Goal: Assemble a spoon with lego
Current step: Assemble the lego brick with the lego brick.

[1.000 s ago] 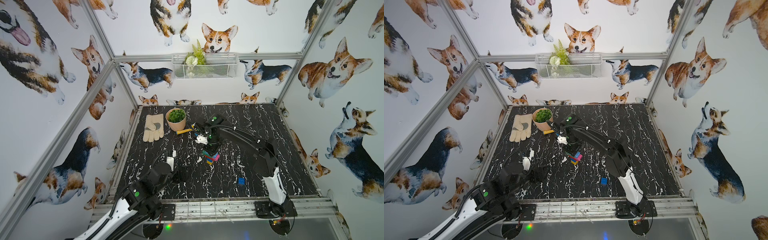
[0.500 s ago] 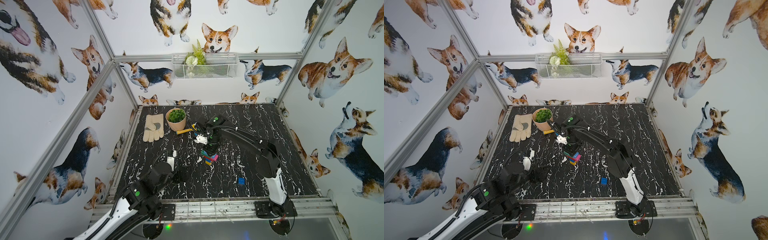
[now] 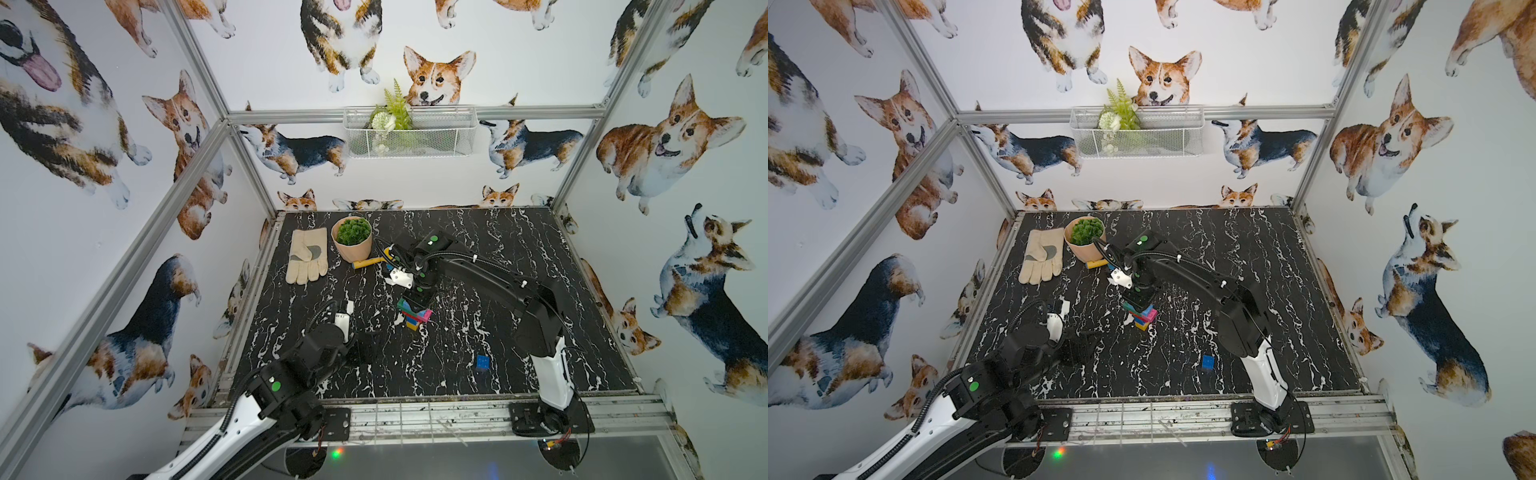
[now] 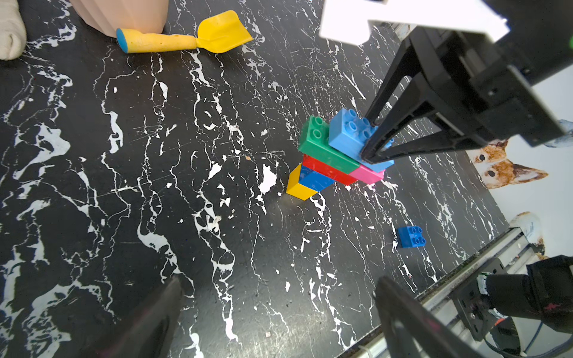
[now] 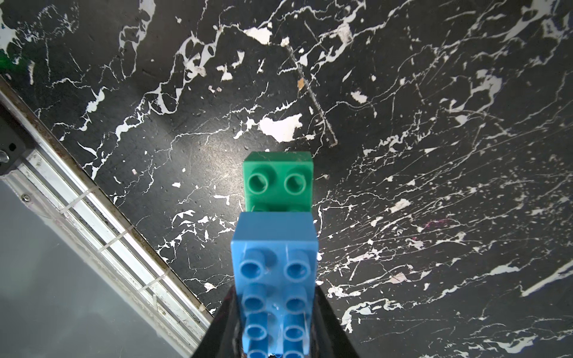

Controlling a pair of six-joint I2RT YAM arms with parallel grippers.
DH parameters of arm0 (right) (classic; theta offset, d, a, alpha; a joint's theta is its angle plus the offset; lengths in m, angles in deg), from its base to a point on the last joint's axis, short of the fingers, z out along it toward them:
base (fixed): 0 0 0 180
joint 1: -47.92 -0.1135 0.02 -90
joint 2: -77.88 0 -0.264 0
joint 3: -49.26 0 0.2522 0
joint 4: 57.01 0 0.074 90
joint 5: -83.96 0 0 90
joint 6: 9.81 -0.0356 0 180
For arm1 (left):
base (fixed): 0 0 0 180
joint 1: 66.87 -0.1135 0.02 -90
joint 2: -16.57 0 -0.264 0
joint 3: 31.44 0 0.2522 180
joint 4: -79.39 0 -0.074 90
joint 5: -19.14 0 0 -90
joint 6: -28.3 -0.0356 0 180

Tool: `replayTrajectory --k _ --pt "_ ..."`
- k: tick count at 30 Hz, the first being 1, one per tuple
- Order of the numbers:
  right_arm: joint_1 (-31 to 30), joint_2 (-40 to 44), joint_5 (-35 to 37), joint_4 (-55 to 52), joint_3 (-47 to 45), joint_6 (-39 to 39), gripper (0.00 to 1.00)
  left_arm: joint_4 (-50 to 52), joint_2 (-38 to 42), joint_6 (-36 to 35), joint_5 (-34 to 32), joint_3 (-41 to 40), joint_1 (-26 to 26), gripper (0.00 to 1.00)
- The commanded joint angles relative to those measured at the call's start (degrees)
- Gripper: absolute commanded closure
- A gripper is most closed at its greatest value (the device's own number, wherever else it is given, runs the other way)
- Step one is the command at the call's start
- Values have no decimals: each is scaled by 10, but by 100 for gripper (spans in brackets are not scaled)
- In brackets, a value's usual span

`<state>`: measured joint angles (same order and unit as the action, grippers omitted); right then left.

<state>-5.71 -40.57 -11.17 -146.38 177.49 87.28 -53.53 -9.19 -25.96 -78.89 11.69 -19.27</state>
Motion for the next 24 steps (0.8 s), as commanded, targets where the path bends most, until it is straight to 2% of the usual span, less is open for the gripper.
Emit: replayTrajectory --k 1,14,24 --pt "-2 -4 -9 26 -9 6 100 2 0 -1 -5 3 0 0" --pt "-13 33 1 96 -76 0 100 1 -1 -1 -4 3 0 0" --pt "-21 -32 -4 18 -11 8 100 2 3 -1 -4 3 -1 0"
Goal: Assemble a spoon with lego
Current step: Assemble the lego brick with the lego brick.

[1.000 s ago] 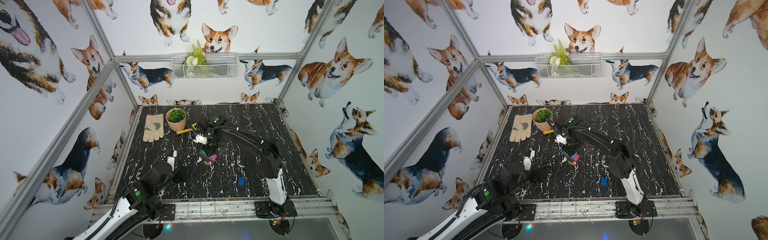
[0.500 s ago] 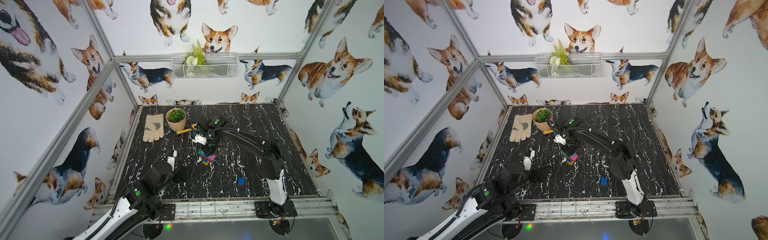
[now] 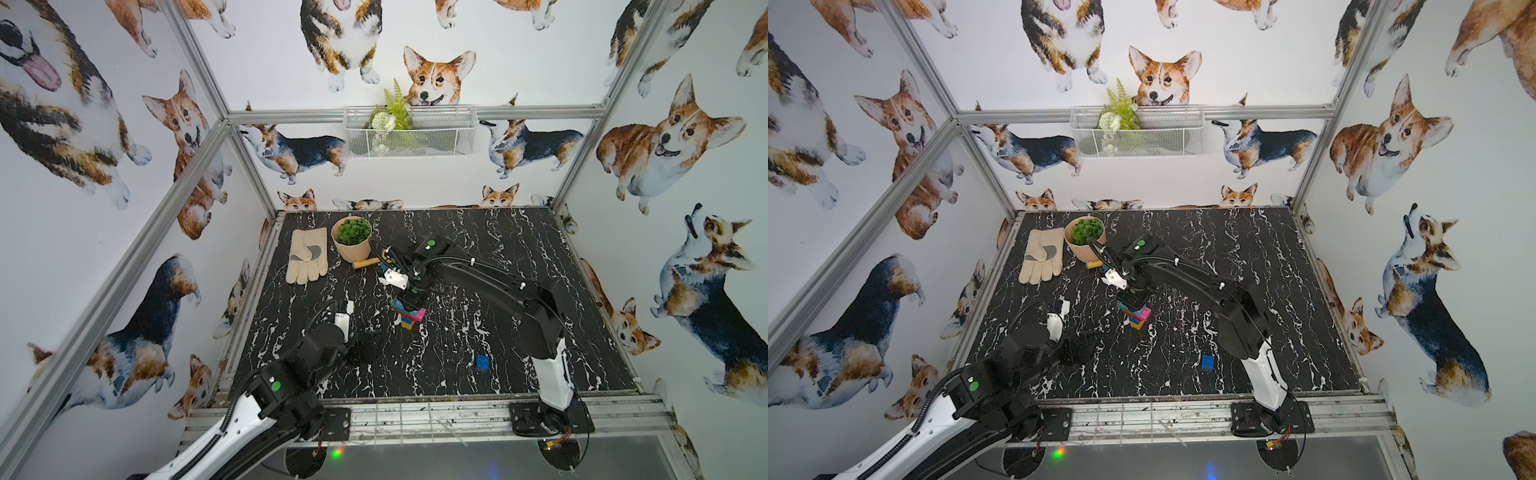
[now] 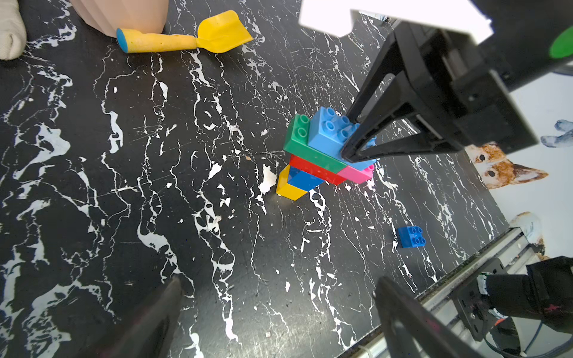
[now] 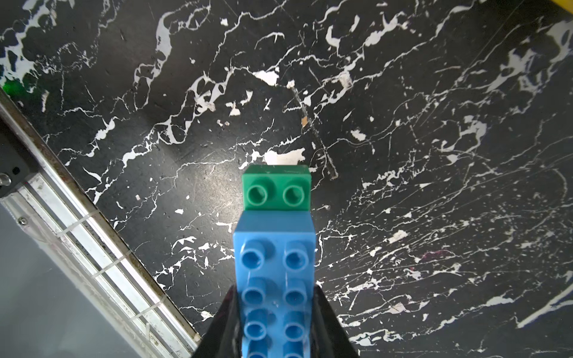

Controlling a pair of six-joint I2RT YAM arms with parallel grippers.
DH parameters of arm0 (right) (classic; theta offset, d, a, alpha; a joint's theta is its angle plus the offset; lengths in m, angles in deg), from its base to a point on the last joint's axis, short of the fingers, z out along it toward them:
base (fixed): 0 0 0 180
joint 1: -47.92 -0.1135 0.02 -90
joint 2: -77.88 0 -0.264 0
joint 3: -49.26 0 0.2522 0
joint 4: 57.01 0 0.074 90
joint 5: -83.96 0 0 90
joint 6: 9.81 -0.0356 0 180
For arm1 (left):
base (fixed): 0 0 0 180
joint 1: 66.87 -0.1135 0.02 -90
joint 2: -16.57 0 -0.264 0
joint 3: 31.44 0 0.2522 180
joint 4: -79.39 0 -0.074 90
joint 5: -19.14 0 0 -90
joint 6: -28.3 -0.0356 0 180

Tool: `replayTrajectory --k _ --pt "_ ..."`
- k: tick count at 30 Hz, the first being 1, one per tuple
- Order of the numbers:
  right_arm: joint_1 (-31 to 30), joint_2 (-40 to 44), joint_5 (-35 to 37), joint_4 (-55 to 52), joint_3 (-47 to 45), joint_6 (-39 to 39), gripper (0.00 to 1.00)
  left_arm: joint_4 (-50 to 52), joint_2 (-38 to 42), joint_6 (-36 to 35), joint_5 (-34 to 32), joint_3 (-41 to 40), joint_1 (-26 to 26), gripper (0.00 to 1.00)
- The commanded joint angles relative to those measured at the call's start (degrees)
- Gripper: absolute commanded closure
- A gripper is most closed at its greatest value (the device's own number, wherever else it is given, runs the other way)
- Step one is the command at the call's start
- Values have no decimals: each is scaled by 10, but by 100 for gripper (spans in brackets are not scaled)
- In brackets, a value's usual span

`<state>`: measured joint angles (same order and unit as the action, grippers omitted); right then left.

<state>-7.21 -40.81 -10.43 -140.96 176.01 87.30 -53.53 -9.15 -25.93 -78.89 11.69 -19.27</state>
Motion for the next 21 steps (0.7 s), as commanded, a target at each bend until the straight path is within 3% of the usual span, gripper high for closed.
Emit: replayTrajectory --k 1,12,21 --pt "-6 -36 -12 -43 9 7 100 2 3 -1 -4 4 -1 0" --pt "-6 -85 -26 -92 39 -3 100 0 5 -1 -5 2 0 0" --pt "-4 -78 -39 -77 24 -16 100 3 8 0 -3 4 0 0"
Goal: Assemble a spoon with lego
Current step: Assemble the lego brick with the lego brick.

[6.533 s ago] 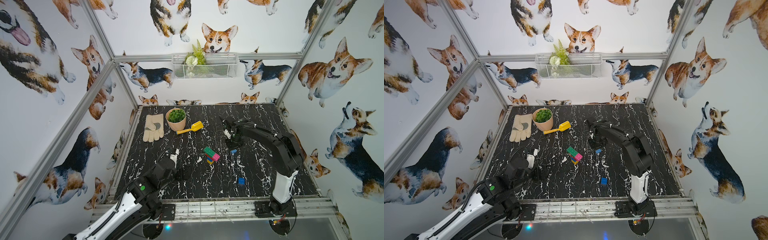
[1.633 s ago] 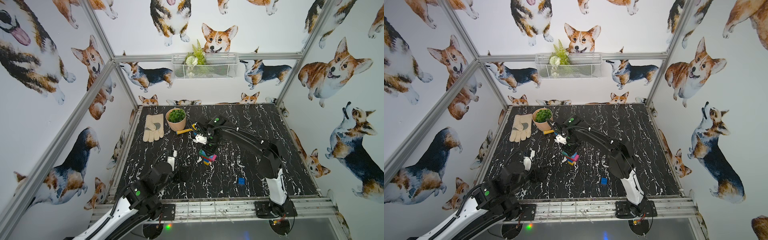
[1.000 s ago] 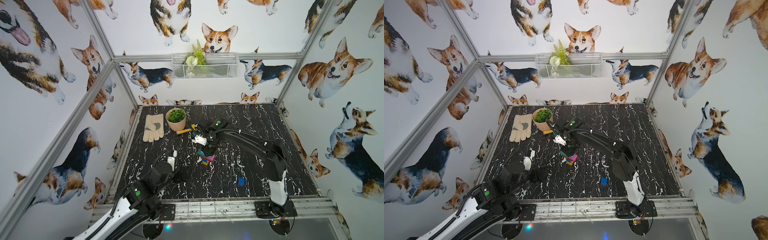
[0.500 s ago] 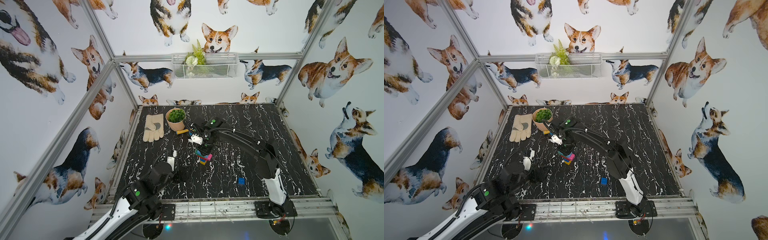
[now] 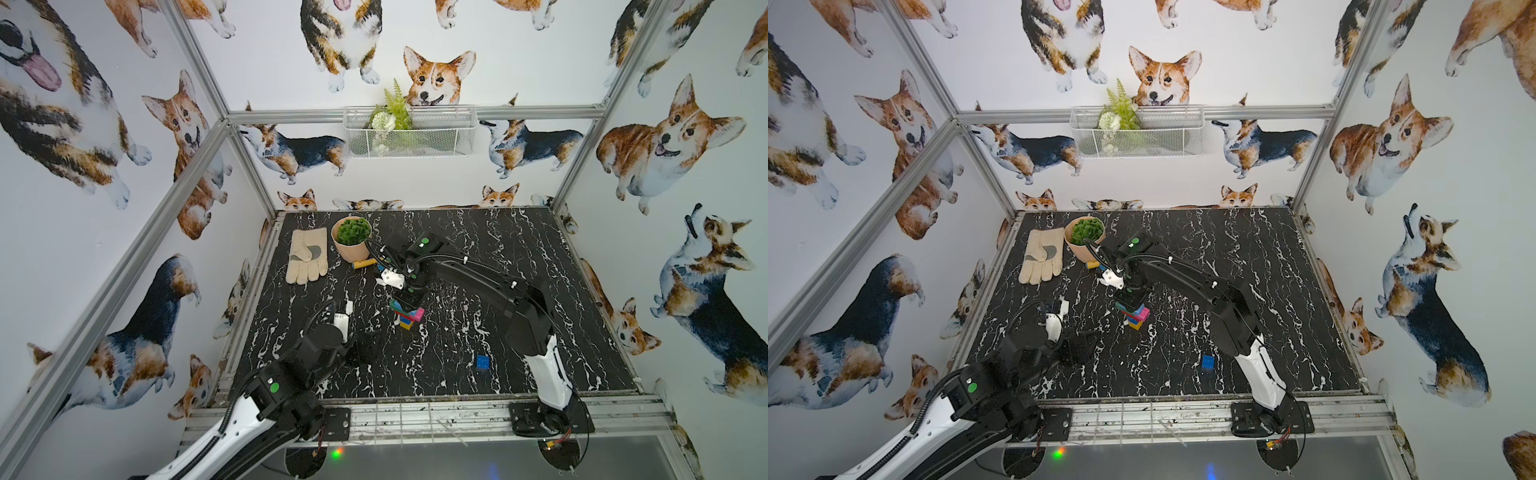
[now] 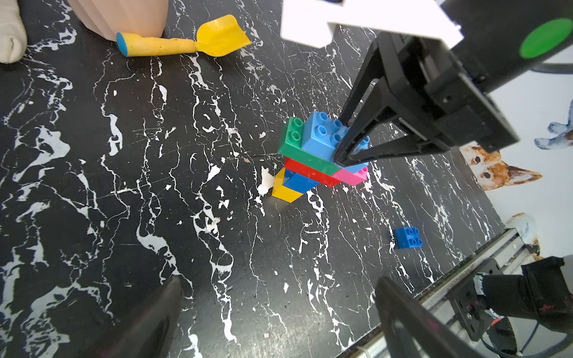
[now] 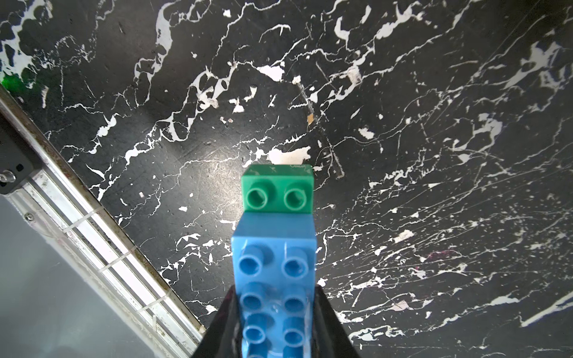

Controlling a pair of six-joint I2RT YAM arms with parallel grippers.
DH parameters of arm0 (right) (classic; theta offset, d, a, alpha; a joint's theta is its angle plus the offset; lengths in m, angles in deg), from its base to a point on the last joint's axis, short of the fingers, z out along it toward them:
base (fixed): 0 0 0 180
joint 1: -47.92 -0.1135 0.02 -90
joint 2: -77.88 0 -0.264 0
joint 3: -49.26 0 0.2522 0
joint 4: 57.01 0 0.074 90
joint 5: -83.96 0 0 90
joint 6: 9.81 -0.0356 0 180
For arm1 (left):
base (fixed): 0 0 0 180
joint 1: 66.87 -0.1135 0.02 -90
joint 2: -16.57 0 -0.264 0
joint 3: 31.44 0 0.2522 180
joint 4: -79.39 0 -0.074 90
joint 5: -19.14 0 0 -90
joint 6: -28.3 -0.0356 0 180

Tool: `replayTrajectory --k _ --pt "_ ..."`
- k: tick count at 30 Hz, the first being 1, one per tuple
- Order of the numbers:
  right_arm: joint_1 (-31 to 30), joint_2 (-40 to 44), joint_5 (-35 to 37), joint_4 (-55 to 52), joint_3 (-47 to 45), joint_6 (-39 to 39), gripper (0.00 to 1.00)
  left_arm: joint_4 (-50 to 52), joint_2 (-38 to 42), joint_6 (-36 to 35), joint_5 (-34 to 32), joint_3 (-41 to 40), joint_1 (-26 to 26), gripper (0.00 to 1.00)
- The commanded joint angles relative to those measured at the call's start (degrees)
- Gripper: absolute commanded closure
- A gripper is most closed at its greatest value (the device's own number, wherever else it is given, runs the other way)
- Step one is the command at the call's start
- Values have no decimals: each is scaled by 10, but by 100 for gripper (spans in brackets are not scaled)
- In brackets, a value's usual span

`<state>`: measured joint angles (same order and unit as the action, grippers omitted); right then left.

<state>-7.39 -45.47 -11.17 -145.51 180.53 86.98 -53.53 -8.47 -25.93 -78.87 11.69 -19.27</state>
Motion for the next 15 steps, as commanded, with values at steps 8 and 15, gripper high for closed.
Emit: replayTrajectory --k 8,15 --pt "1 -9 -33 -32 18 -22 82 9 3 0 -3 10 0 0" --pt "3 -13 -27 -41 32 -28 65 11 9 3 -4 10 0 0"
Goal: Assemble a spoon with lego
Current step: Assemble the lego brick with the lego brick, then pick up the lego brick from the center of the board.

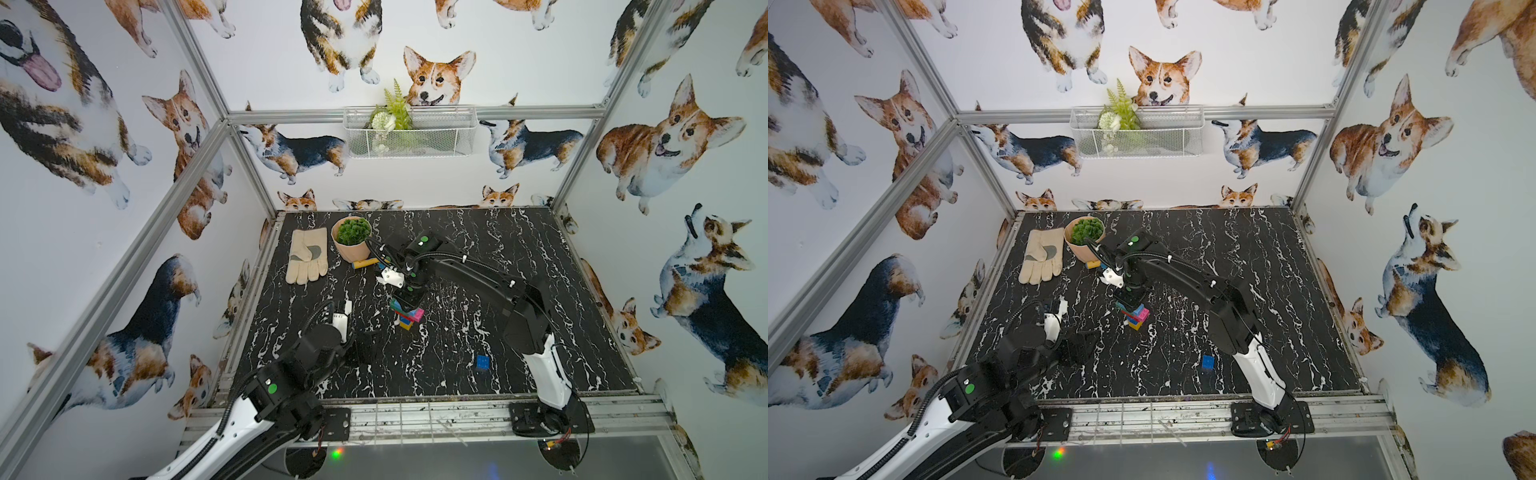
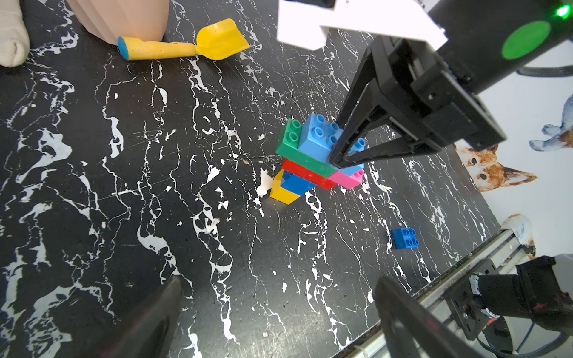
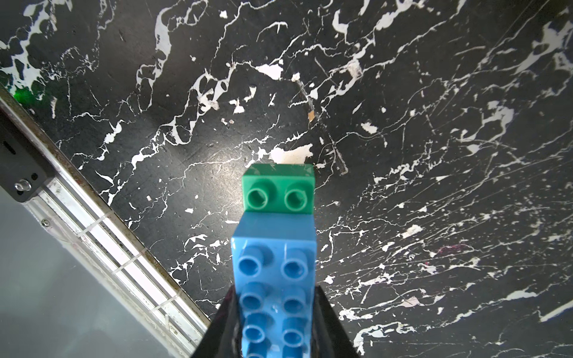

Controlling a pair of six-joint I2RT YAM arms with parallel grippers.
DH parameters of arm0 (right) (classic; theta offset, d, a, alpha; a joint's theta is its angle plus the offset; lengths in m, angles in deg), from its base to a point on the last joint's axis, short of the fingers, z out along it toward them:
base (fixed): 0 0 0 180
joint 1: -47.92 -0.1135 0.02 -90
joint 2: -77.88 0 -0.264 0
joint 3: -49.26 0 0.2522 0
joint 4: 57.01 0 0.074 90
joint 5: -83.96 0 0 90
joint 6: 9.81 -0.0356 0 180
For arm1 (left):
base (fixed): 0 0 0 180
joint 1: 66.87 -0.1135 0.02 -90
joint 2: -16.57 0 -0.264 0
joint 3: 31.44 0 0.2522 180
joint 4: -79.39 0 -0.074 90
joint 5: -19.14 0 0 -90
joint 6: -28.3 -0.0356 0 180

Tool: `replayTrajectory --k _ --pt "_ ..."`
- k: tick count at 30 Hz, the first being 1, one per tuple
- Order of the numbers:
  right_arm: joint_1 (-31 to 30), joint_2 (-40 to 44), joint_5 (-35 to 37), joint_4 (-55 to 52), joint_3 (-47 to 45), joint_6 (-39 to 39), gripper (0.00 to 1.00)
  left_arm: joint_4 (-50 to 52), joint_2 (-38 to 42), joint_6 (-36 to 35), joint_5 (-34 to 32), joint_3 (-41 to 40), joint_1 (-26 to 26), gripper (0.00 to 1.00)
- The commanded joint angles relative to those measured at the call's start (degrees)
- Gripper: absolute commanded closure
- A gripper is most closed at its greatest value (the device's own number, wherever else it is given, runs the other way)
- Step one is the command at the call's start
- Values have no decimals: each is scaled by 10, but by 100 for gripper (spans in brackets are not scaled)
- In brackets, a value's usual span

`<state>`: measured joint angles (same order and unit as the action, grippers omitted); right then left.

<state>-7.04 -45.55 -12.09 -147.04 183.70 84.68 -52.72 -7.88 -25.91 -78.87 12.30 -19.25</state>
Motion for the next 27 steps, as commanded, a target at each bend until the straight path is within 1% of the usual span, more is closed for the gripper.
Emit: replayTrajectory --k 1,9,12,14,15,17,20,21,23,25,26,27 --pt "0 -13 -18 -25 2 -7 62 2 3 2 -4 3 0 0" --pt "0 6 -16 -26 35 -10 42 1 -7 0 -6 8 -1 0" --pt "3 24 -14 -20 39 -11 38 3 -8 -1 -7 11 -1 0" --pt "8 39 -19 -22 40 -15 38 6 -7 -1 -8 13 0 0" --pt "14 55 -16 -21 37 -21 32 8 -6 -1 -10 16 0 0" --pt "24 85 -6 -16 22 -39 30 10 -8 -3 -11 26 0 0" --pt "57 178 26 12 -54 -108 25 11 -29 -15 -12 44 -1 0" --pt "84 236 18 52 -123 -156 23 8 -42 -16 -12 50 -1 0" --pt "125 321 23 88 -221 -225 21 -5 -69 -17 0 54 -1 0" --pt "145 383 47 102 -304 -266 20 -26 -85 -18 19 52 0 0" --pt "149 413 60 103 -356 -281 19 -37 -90 -17 25 49 0 0" --pt "150 430 69 97 -389 -294 18 -45 -92 -19 28 48 0 0"
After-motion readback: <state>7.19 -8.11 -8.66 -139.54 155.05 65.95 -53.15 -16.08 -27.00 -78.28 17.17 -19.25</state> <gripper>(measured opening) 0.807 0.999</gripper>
